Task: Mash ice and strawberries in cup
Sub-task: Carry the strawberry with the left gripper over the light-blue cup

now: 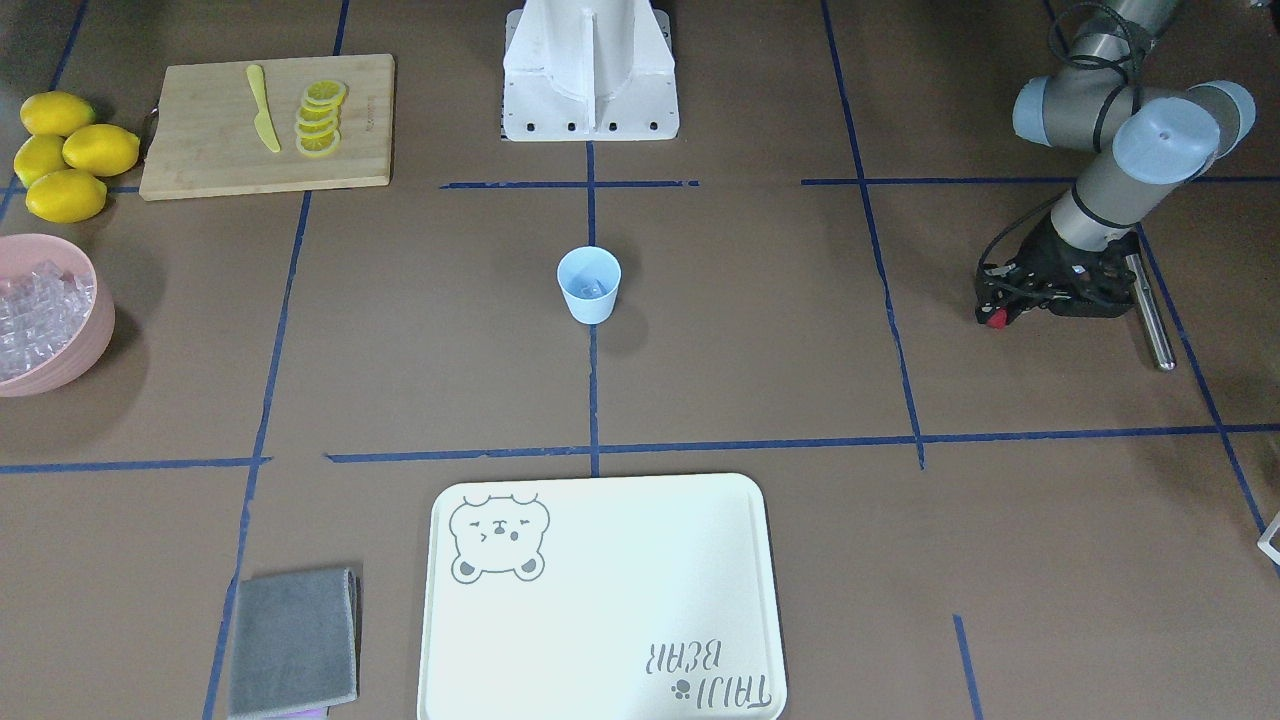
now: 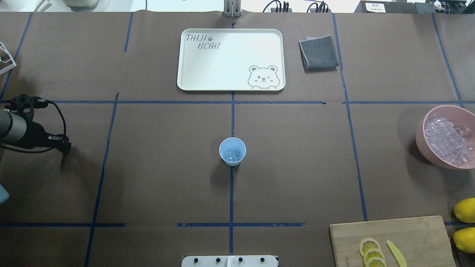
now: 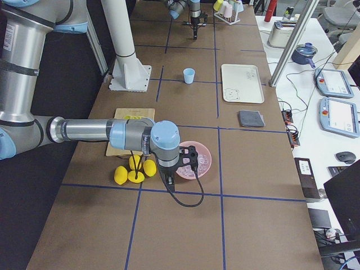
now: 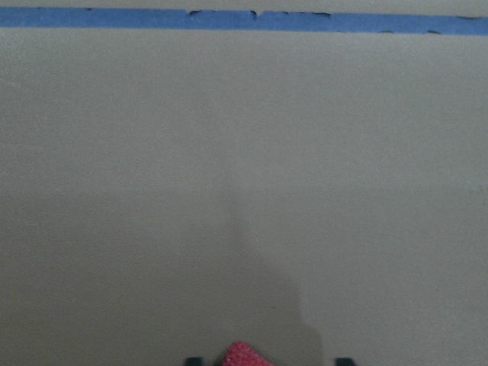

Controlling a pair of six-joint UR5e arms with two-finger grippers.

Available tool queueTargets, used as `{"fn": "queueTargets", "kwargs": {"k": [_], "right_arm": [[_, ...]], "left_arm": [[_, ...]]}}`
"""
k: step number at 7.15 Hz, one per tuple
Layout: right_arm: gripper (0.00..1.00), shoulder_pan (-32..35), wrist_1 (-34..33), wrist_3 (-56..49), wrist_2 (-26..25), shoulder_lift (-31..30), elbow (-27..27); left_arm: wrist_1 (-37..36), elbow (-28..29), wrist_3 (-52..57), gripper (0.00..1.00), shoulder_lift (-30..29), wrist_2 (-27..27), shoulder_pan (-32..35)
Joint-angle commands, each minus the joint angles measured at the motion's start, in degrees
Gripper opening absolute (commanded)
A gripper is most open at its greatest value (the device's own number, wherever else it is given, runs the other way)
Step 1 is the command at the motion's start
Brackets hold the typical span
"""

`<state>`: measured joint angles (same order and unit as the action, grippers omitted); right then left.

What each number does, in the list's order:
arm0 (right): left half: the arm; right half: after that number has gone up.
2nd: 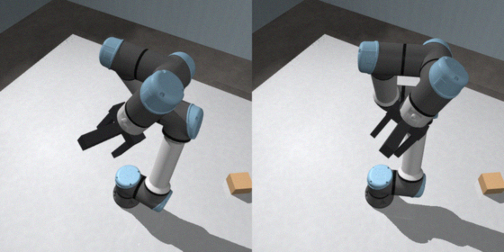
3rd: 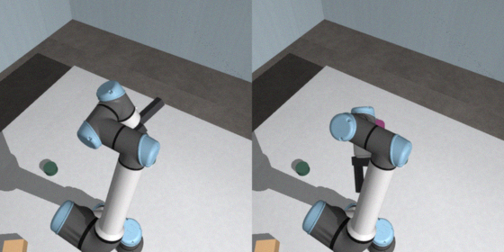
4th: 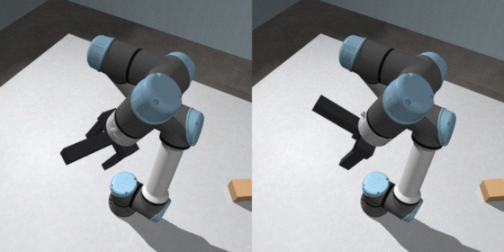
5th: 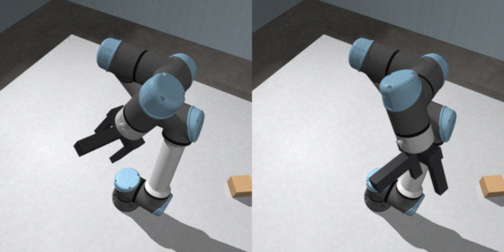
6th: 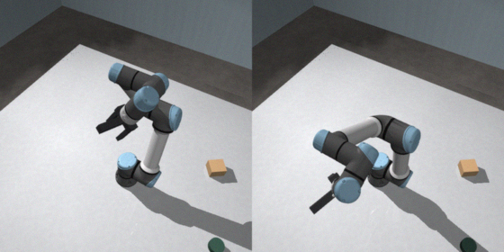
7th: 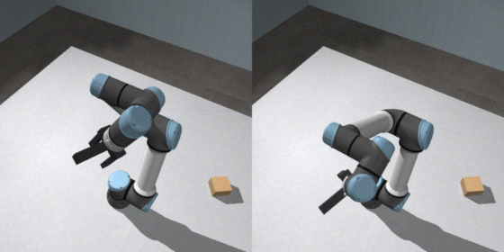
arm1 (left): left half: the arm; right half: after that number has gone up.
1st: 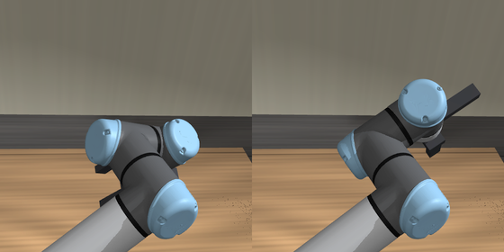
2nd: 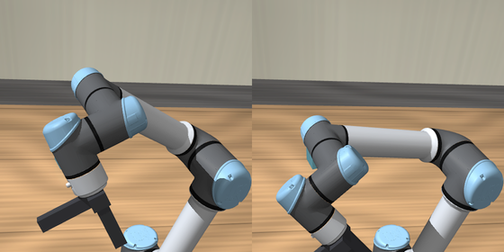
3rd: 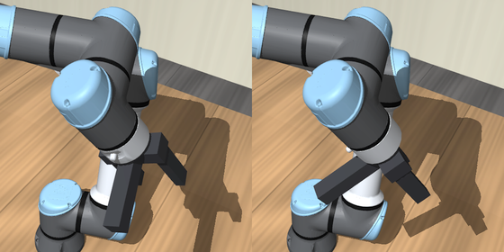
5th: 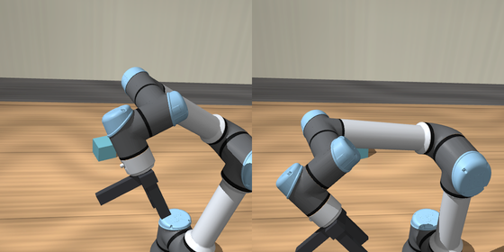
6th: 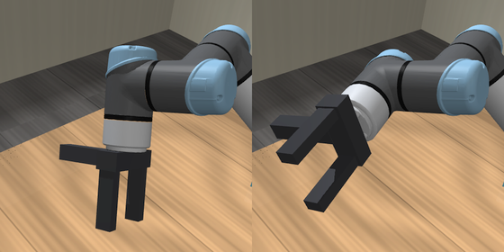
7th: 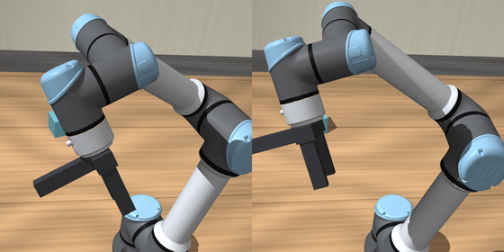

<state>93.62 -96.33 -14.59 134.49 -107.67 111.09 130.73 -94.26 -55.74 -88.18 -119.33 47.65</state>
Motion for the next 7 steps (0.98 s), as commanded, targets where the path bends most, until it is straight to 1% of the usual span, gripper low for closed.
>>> {"fn": "queueTargets", "kwargs": {"k": [1, 2, 3, 4, 5, 7], "right_arm": [[0.99, -0.01, 0.0, 0.0, 0.07, -0.09, 0.0], [0.99, -0.01, 0.0, 0.0, 0.07, -0.09, 0.0], [0.99, -0.01, 0.0, 0.09, 0.07, -0.09, 0.0], [0.99, 0.07, 0.0, 0.09, 0.07, -0.09, 0.0], [0.99, -0.01, 0.0, 0.0, 0.07, -0.09, 0.0], [0.99, 0.07, 0.0, 0.09, 0.07, -0.09, 0.09]], "left_arm": [[-3.43, -3.8, -0.42, 0.01, -0.94, 0.24, 0.16], [-8.42, -6.87, -0.68, 0.02, -2.51, 0.24, 0.25], [-18.83, -10.47, -0.77, 0.02, -7.57, 0.24, 0.25], [-28.15, -12.68, -1.03, 0.02, -13.54, 0.15, -0.01], [-33.9, -12.79, -6.17, 0.02, -19.52, 0.24, -2.45], [-42.09, -12.44, -17.58, 0.02, -29.63, 0.42, -7.81]]}}
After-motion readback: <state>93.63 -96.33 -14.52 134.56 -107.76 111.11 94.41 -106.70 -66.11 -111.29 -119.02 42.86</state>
